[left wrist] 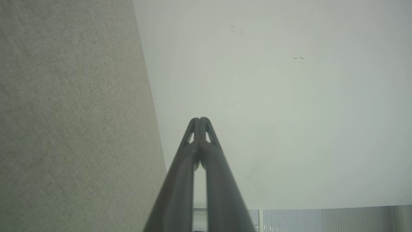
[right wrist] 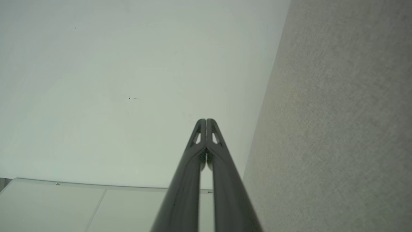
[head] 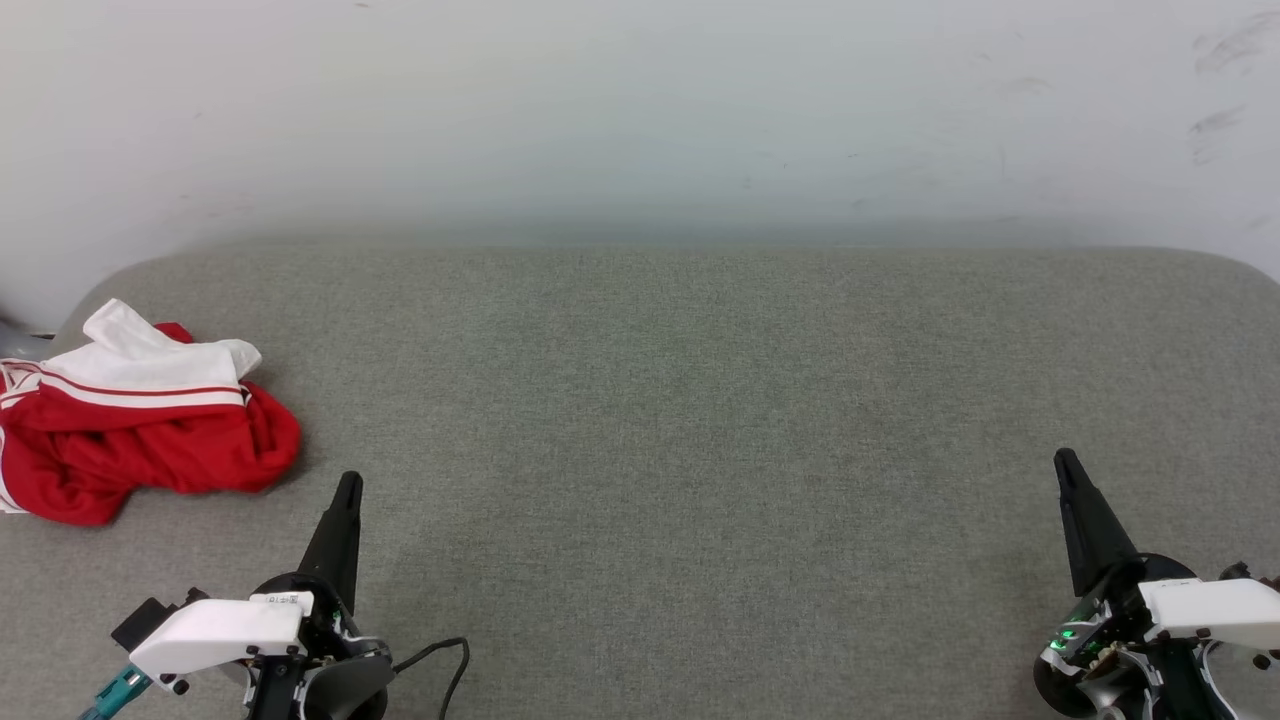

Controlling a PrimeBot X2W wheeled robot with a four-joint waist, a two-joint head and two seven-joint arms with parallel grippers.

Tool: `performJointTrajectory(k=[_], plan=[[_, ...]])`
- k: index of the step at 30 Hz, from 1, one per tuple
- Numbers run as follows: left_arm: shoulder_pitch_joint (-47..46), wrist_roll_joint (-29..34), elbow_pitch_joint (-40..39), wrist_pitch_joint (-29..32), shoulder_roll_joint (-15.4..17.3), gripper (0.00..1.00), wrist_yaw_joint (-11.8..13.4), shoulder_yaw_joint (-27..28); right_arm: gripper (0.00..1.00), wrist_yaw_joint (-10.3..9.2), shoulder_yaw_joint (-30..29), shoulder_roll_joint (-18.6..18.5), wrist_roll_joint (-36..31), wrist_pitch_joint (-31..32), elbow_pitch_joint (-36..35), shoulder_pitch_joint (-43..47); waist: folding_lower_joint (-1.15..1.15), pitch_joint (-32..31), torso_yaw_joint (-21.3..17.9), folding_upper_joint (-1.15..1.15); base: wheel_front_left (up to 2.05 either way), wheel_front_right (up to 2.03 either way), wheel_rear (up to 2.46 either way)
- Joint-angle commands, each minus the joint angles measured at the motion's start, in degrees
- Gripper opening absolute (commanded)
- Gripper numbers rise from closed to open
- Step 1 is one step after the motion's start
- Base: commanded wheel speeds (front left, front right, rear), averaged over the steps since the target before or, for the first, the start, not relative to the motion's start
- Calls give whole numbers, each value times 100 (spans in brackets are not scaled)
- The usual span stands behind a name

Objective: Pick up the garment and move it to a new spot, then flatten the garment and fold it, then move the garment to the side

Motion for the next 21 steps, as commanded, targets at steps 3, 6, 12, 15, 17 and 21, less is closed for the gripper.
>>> performJointTrajectory(k=[3,6,12,15,17,21], plan=[[-35,-12,-6,11,-6,0,-8,16,0,-4,1,20,-28,3,4,-64,0,0,0,0,0,0,0],[-35,-12,-6,11,-6,0,-8,14,0,-4,0,19,-28,3,4,-64,0,0,0,0,0,0,0],[-35,-12,-6,11,-6,0,-8,16,0,-4,2,20,-28,4,4,-64,0,0,0,0,0,0,0],[-35,-12,-6,11,-6,0,-9,15,0,-4,0,19,-28,4,4,-64,0,0,0,0,0,0,0],[-35,-12,-6,11,-6,0,-8,15,0,-4,2,19,-28,4,4,-64,0,0,0,0,0,0,0],[-35,-12,-6,11,-6,0,-8,15,0,-4,1,19,-28,3,4,-64,0,0,0,0,0,0,0]])
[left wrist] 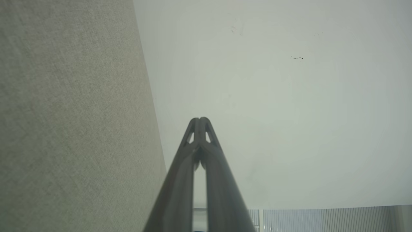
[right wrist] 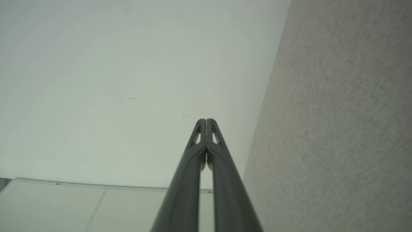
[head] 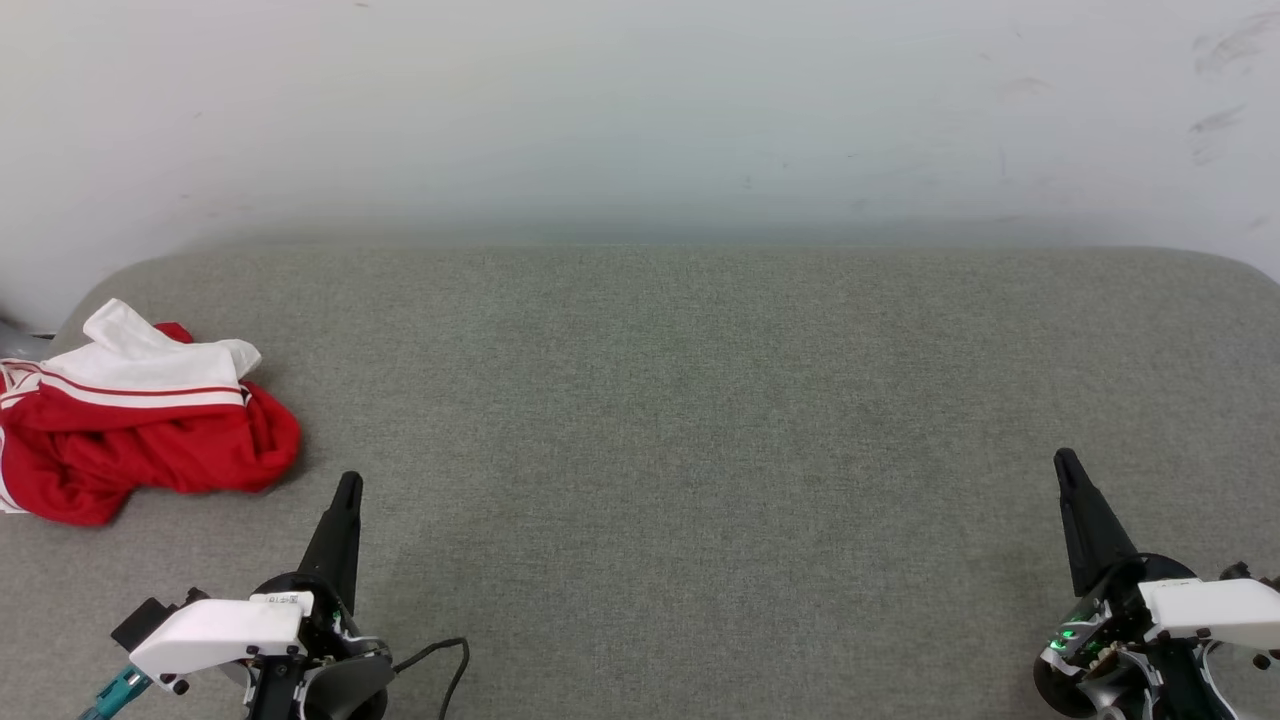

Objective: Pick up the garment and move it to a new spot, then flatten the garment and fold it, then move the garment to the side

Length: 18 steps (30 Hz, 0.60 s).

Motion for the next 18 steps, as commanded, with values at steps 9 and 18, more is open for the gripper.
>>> performJointTrajectory(k=[9,18], plan=[[-35,-12,-6,11,-6,0,-8,18,0,-4,4,19,-28,4,4,-64,0,0,0,0,0,0,0],[-35,-12,-6,11,-6,0,-8,16,0,-4,2,19,-28,3,4,-64,0,0,0,0,0,0,0]])
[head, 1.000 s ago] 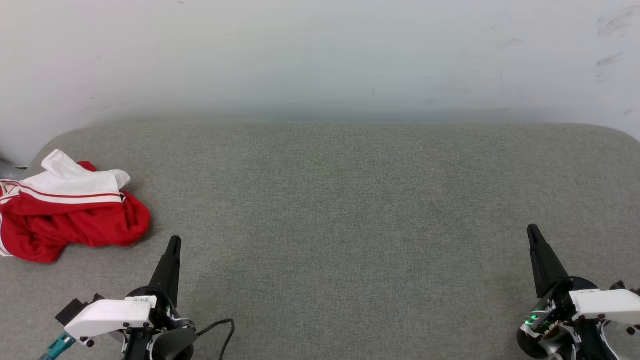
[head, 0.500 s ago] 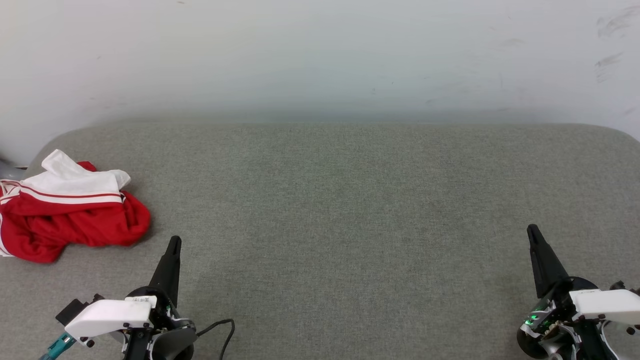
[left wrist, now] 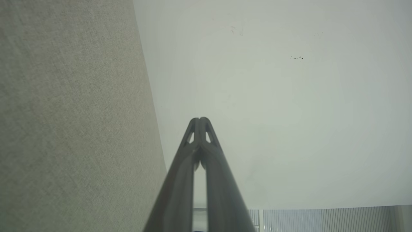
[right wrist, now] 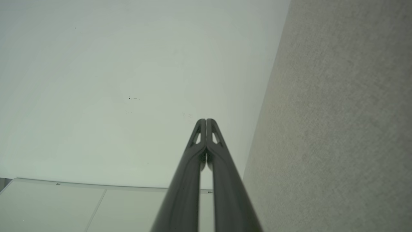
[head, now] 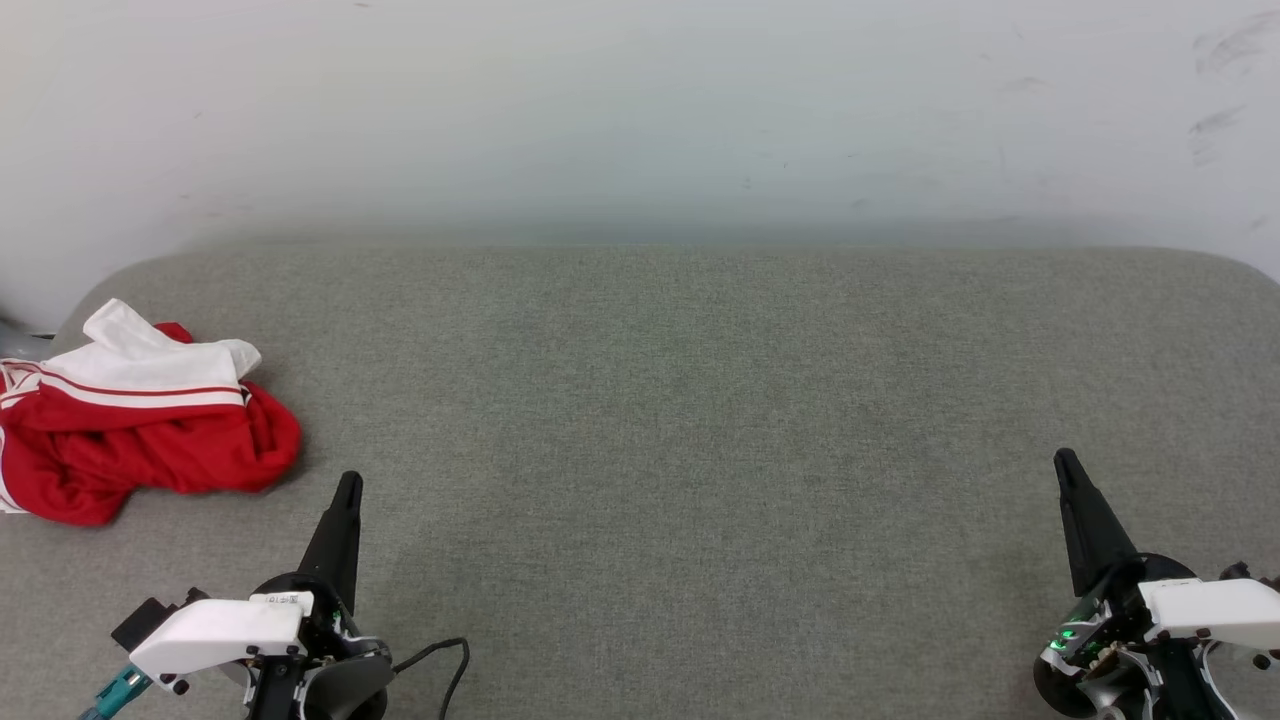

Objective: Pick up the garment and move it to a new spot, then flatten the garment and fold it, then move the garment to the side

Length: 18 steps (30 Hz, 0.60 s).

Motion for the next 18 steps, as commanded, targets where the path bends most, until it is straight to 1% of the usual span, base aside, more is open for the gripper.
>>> performJointTrajectory(k=[1,10,11,13,14,15,18], plan=[[-35,-12,-6,11,-6,0,-8,15,0,-3,1,19,-28,4,4,-64,0,0,0,0,0,0,0],[-35,-12,-6,11,-6,0,-8,16,0,-2,3,19,-27,4,4,-64,0,0,0,0,0,0,0],[6,2,15,-5,0,100,1,-5,100,1,4,-1,-1,-4,15,10,0,0,0,0,0,0,0],[70,4,103,-10,-10,100,1,-20,100,0,11,0,-2,-8,106,85,0,1,0,0,0,0,0],[128,4,155,-9,-14,0,1,-30,0,0,11,1,-1,-7,159,147,0,1,0,0,0,0,0],[176,4,209,-10,-21,100,1,-35,100,0,15,2,-1,-8,209,202,0,1,0,0,0,0,0],[203,81,93,-161,-19,100,1,-38,100,0,41,3,-104,-159,145,218,0,6,3,0,0,0,0]])
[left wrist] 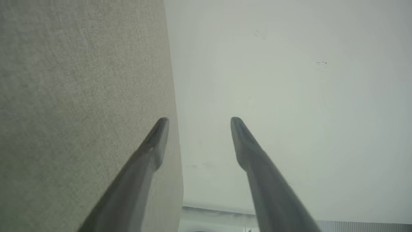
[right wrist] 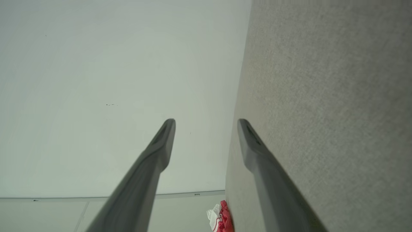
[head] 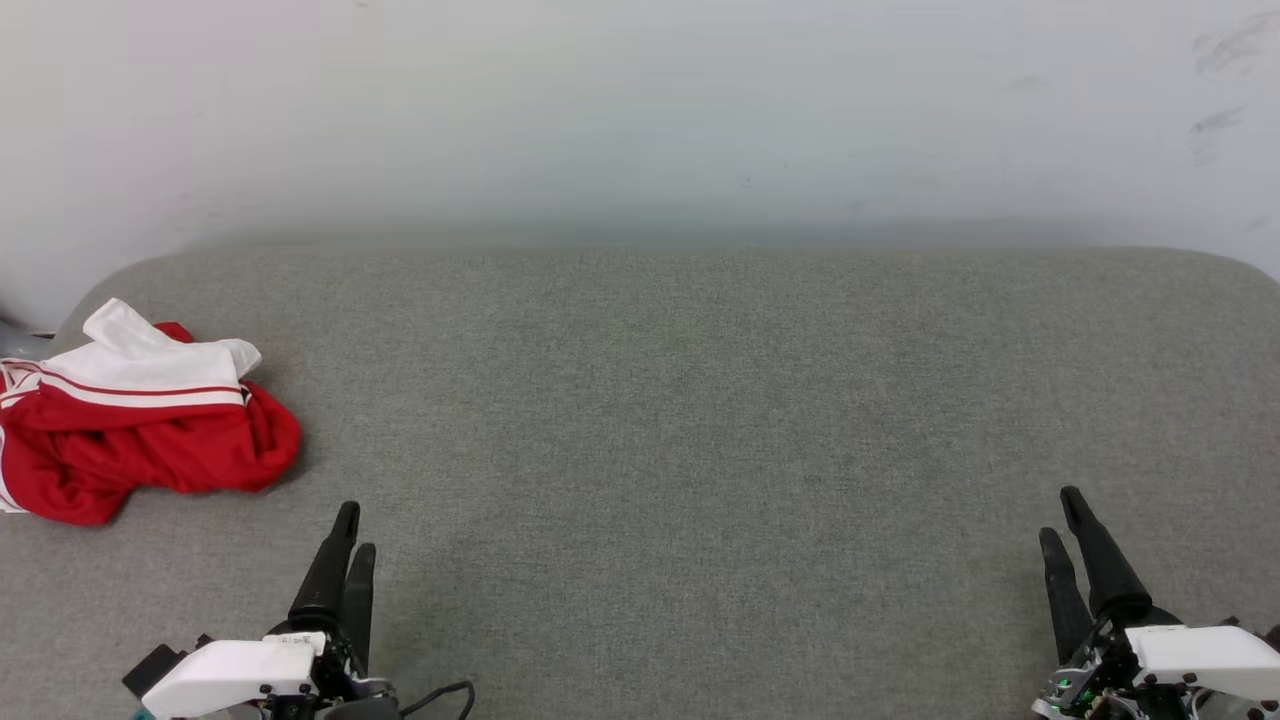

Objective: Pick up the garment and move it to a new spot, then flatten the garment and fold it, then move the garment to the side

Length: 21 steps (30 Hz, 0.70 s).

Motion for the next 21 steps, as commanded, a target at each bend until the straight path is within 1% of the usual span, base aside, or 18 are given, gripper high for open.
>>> performJointTrajectory(k=[1,7,11,15,21], plan=[[-77,97,-150,-79,12,100,0,16,100,0,10,0,-107,-78,-137,-100,0,2,1,0,0,0,0],[-85,636,-221,-247,14,100,6,135,100,0,-9,0,-782,-247,-300,-86,0,10,6,0,0,0,0],[-99,1069,-358,-352,15,100,54,171,100,0,-40,1,-1140,-352,-430,-68,0,17,11,0,0,0,0],[-91,1550,-522,-452,16,100,155,131,100,0,-50,1,-1561,-453,-563,-56,0,25,17,0,0,0,0],[-54,2332,-757,-596,18,100,374,16,100,0,57,2,-2448,-596,-828,-52,0,31,20,0,0,0,0]])
